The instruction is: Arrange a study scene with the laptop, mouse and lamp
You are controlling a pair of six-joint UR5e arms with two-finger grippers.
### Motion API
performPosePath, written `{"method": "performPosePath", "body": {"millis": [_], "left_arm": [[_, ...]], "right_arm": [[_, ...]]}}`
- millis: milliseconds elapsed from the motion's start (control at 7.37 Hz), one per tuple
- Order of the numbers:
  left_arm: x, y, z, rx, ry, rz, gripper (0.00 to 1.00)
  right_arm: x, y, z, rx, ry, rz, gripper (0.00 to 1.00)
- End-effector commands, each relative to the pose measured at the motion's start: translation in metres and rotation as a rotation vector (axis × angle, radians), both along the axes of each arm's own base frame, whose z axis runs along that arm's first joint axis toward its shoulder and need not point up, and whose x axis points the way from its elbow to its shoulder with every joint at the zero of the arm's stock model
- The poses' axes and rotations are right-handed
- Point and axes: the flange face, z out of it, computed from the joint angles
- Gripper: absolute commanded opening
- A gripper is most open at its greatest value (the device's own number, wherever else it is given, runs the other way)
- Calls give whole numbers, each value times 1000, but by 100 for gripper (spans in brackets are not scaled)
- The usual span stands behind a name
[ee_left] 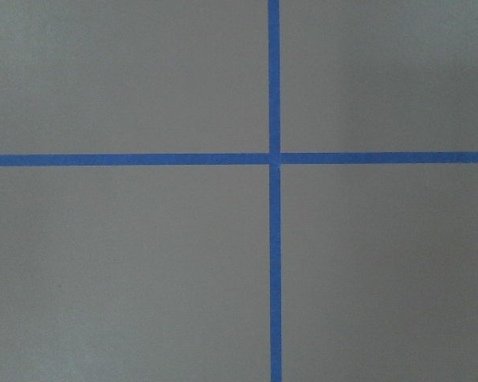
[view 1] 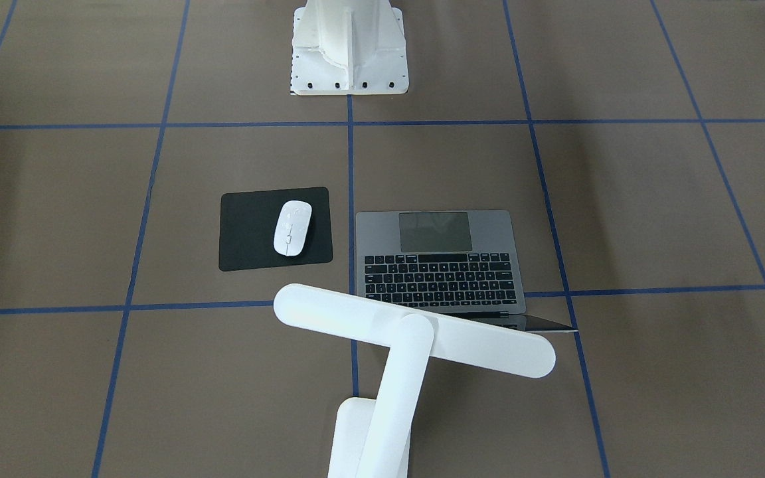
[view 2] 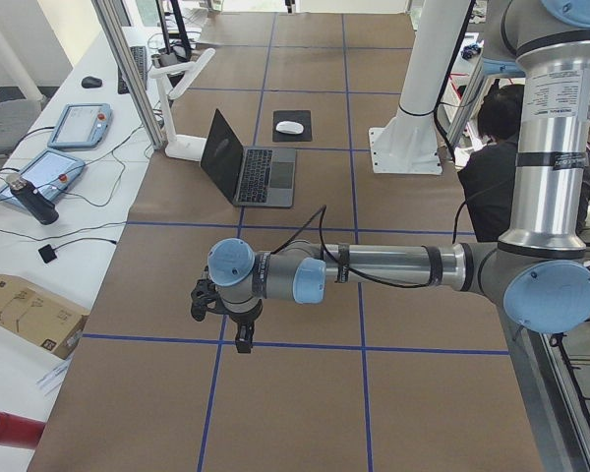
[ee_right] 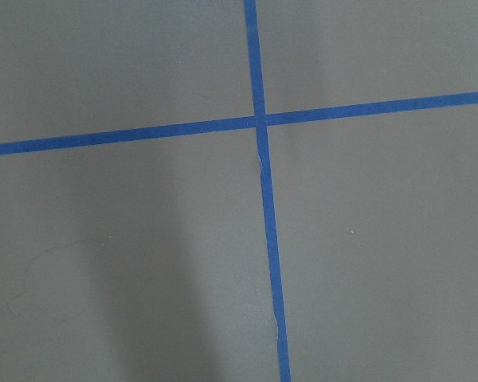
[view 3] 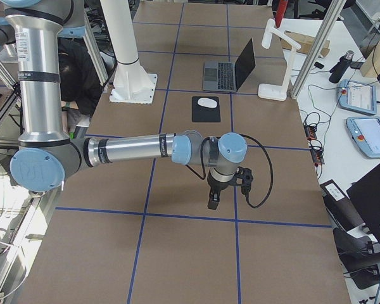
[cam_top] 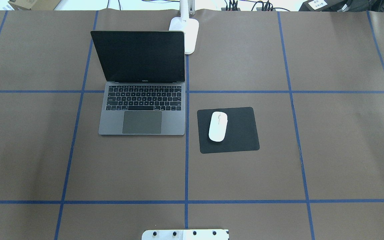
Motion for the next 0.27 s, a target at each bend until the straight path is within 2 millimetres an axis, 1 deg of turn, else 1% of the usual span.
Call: {"method": "performPosePath", "body": {"millis": [0, 136], "left_arm": [[0, 0, 0, 0, -1, 0, 99], [0, -1, -2, 3, 1, 0, 99]], "right_arm": [[0, 1, 1, -2, 0, 1, 100], [0, 1, 1, -2, 0, 1, 100]]}}
